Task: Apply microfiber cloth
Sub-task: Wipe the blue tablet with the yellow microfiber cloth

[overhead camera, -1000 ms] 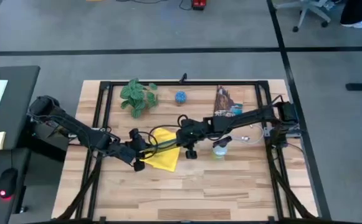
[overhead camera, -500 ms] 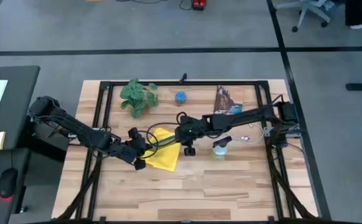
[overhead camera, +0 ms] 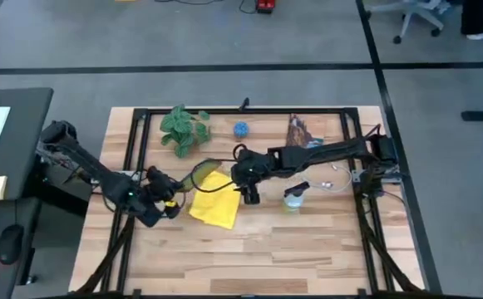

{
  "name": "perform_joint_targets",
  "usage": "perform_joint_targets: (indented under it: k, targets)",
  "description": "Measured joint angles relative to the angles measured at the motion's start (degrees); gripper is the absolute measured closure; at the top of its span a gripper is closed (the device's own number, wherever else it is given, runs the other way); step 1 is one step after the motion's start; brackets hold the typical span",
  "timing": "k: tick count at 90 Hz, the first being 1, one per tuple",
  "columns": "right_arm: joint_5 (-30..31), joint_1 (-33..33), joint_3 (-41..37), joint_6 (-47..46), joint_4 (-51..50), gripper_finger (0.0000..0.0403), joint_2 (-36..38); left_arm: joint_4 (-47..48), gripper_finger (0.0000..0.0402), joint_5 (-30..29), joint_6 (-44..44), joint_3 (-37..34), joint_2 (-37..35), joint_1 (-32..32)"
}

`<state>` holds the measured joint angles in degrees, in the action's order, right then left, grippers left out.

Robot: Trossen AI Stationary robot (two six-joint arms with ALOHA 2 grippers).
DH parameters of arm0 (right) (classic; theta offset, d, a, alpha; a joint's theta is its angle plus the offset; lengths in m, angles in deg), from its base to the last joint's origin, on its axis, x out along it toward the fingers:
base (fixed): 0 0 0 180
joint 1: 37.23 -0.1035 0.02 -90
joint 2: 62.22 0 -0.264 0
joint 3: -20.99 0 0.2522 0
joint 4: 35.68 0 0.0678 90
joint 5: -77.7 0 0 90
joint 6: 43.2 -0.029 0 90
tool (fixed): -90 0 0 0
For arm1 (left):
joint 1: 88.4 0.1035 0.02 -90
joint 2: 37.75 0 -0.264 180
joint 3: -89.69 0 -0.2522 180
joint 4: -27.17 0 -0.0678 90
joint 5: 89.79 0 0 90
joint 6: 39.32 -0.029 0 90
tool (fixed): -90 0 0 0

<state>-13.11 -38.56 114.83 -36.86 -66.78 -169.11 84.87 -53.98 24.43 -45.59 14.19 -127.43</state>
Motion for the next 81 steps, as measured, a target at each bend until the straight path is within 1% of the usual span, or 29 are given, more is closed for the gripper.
perform_joint_targets:
  k: [6, 12, 17, 23, 44, 49, 55, 61, 66, 72, 81]
  targets:
    - [-0.5, -0.9, -1.1, -0.2, 4.6, 0.0164, -1.9, 1.1, 0.0398, -1.1, 1.7, 0.0, -1.9, -0.9]
    - [-0.8, -1.6, -0.8, -0.6, 12.9, 0.0163, -5.0, 1.6, 0.0399, -1.8, 3.1, 0.0, -3.8, -1.5]
    - [-1.0, -2.3, -0.9, -0.5, 15.3, 0.0163, -7.5, 2.1, 0.0399, -2.4, 4.0, 0.0, -5.1, -1.8]
    - [-1.0, -2.8, 1.0, -0.3, 19.4, 0.0163, -11.3, 2.5, 0.0399, -2.6, 5.4, 0.0, -6.7, -2.2]
    - [-1.0, -2.8, 6.8, -0.3, 19.2, 0.0163, -21.4, 7.1, 0.0399, -3.1, 7.6, 0.0, -10.9, -2.3]
    - [-0.9, -2.6, 7.5, -0.3, 16.5, 0.0164, -23.1, 7.9, 0.0399, -3.2, 8.2, 0.0, -11.1, -2.3]
    - [-1.1, -2.2, 8.5, -0.6, 15.6, 0.0172, -24.4, 8.4, 0.0398, -3.1, 8.8, 0.0, -11.1, -2.3]
    - [-1.2, -2.1, 8.6, -1.6, 13.9, 0.0194, -25.0, 8.3, 0.0396, -3.1, 9.2, 0.0, -11.1, -2.3]
    - [-1.3, -2.1, 8.4, -2.5, 12.7, 0.0225, -25.1, 8.3, 0.0396, -3.2, 9.7, -0.2, -11.0, -2.3]
    - [-1.2, -2.1, 7.9, -3.4, 12.0, 0.0278, -25.0, 8.4, 0.0395, -3.1, 10.2, -0.7, -11.0, -2.3]
    - [-0.9, -2.1, 7.7, -4.6, 11.0, 0.0371, -24.5, 8.3, 0.0394, -3.1, 11.7, -1.7, -11.0, -2.3]
